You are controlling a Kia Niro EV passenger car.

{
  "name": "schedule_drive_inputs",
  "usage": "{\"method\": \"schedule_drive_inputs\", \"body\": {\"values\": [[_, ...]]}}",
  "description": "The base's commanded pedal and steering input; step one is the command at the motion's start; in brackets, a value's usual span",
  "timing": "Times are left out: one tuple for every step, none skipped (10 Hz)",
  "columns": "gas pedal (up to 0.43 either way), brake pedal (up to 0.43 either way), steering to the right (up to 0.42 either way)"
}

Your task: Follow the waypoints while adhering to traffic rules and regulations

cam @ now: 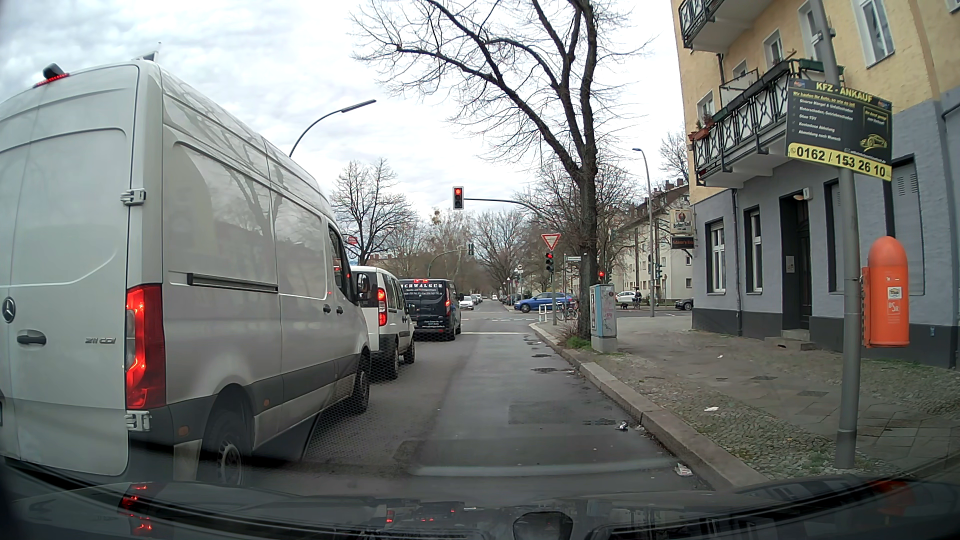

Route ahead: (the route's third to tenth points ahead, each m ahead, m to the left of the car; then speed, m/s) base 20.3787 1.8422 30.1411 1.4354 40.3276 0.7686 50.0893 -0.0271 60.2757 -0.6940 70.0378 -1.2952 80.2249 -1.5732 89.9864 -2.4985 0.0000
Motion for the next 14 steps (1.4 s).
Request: {"method": "schedule_drive_inputs", "body": {"values": [[0.0,0.421,-0.019],[0.0,0.421,-0.019],[0.0,0.427,-0.018],[0.0,0.421,-0.018],[0.0,0.421,-0.019],[0.0,0.427,-0.018],[0.0,0.421,-0.018],[0.0,0.421,-0.019],[0.0,0.421,-0.019],[0.0,0.421,-0.018],[0.0,0.421,-0.019],[0.0,0.421,-0.018],[0.0,0.421,-0.018],[0.0,0.421,-0.018]]}}
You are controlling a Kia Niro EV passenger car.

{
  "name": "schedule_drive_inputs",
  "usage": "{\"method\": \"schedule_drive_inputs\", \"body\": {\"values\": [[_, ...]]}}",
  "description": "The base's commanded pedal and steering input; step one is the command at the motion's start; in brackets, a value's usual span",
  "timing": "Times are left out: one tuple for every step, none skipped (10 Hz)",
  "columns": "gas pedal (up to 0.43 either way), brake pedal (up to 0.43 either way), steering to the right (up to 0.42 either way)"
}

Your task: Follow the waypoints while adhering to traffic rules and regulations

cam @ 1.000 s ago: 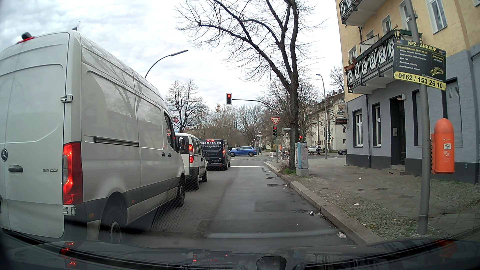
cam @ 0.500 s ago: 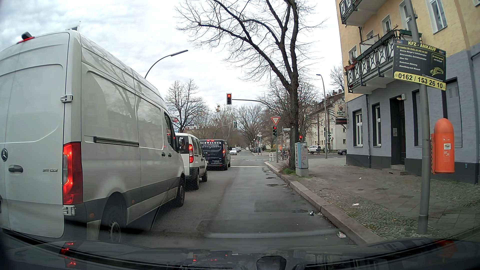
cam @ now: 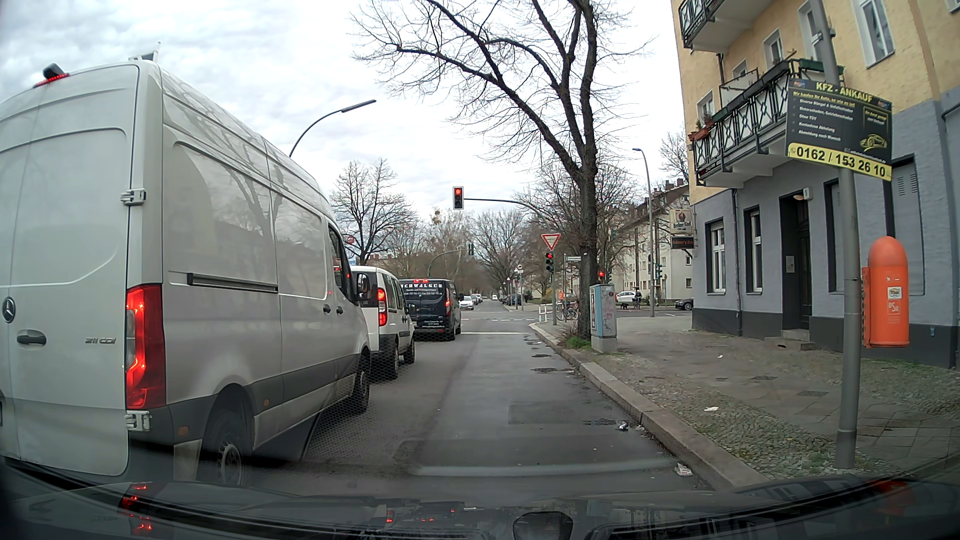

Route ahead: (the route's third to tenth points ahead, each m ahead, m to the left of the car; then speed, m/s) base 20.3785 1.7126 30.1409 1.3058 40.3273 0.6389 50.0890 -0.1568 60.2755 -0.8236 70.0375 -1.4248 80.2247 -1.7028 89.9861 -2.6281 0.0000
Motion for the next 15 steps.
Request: {"method": "schedule_drive_inputs", "body": {"values": [[0.0,0.421,-0.018],[0.0,0.421,-0.018],[0.0,0.421,-0.019],[0.0,0.421,-0.018],[0.0,0.421,-0.019],[0.0,0.421,-0.019],[0.0,0.421,-0.018],[0.0,0.421,-0.019],[0.0,0.421,-0.018],[0.0,0.421,-0.018],[0.0,0.421,-0.019],[0.0,0.421,-0.018],[0.0,0.421,-0.018],[0.0,0.421,-0.019],[0.0,0.421,-0.018]]}}
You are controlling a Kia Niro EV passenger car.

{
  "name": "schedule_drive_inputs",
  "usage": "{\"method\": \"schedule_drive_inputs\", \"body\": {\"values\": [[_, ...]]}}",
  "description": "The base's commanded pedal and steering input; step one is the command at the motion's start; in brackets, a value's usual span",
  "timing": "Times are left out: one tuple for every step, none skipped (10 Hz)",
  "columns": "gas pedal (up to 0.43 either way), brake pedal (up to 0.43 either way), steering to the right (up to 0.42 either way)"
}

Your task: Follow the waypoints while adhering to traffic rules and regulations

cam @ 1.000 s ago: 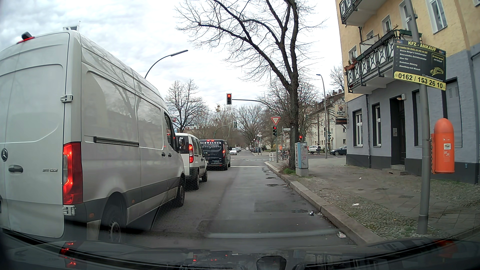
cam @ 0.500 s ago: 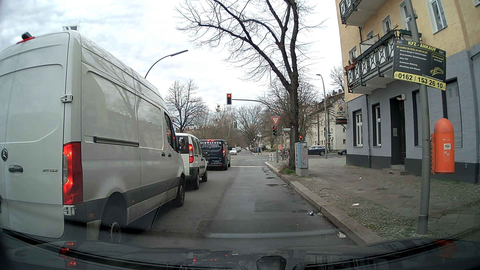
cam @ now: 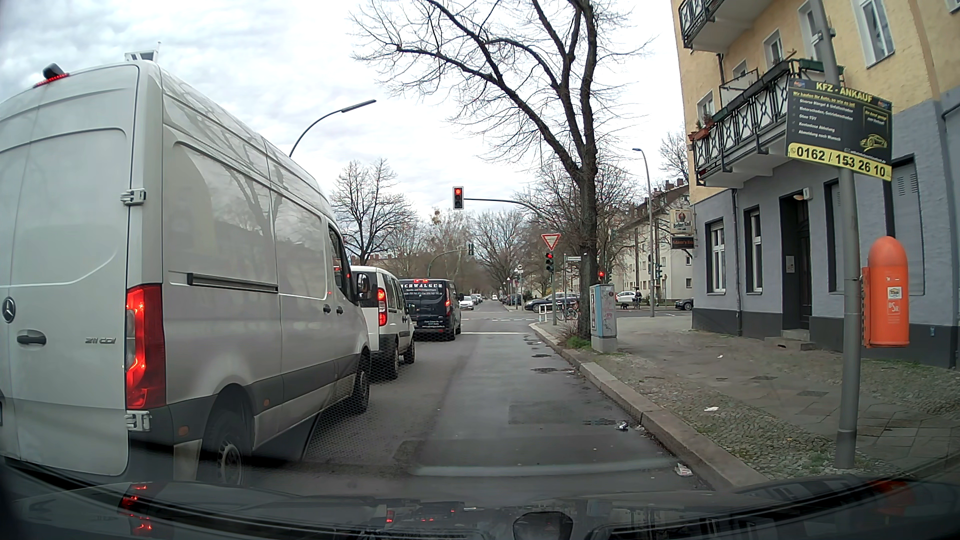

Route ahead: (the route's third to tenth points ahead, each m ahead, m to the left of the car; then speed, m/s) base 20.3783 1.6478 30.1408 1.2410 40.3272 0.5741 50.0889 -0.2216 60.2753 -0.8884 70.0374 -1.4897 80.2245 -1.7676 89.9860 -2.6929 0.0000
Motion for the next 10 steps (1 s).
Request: {"method": "schedule_drive_inputs", "body": {"values": [[0.0,0.421,-0.018],[0.0,0.427,-0.019],[0.0,0.421,-0.018],[0.0,0.427,-0.018],[0.0,0.421,-0.018],[0.0,0.427,-0.019],[0.0,0.421,-0.018],[0.0,0.421,-0.019],[0.0,0.421,-0.018],[0.0,0.421,-0.018]]}}
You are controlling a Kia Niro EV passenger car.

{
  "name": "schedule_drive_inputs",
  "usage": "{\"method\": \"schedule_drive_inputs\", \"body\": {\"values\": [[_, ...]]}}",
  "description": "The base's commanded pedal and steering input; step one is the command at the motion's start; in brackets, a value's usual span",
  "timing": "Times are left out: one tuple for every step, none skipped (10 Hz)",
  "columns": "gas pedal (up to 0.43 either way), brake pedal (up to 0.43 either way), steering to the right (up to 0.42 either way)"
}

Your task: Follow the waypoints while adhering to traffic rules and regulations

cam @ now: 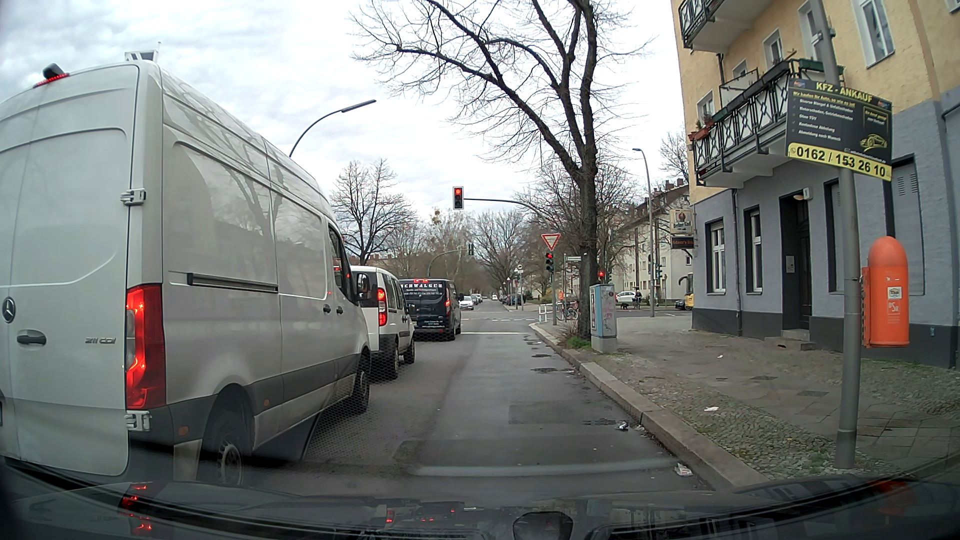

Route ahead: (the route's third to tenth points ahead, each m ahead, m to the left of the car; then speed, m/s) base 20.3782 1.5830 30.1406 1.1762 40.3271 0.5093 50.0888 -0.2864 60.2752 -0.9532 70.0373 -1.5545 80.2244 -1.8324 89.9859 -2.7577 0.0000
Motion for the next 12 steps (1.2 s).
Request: {"method": "schedule_drive_inputs", "body": {"values": [[0.0,0.421,-0.019],[0.0,0.415,-0.018],[0.0,0.384,-0.018],[0.0,0.378,-0.019],[0.0,0.384,-0.018],[0.0,0.396,-0.019],[0.0,0.415,-0.018],[0.0,0.415,-0.019],[0.0,0.415,-0.019],[0.0,0.421,-0.018],[0.0,0.427,-0.018],[0.0,0.427,-0.019]]}}
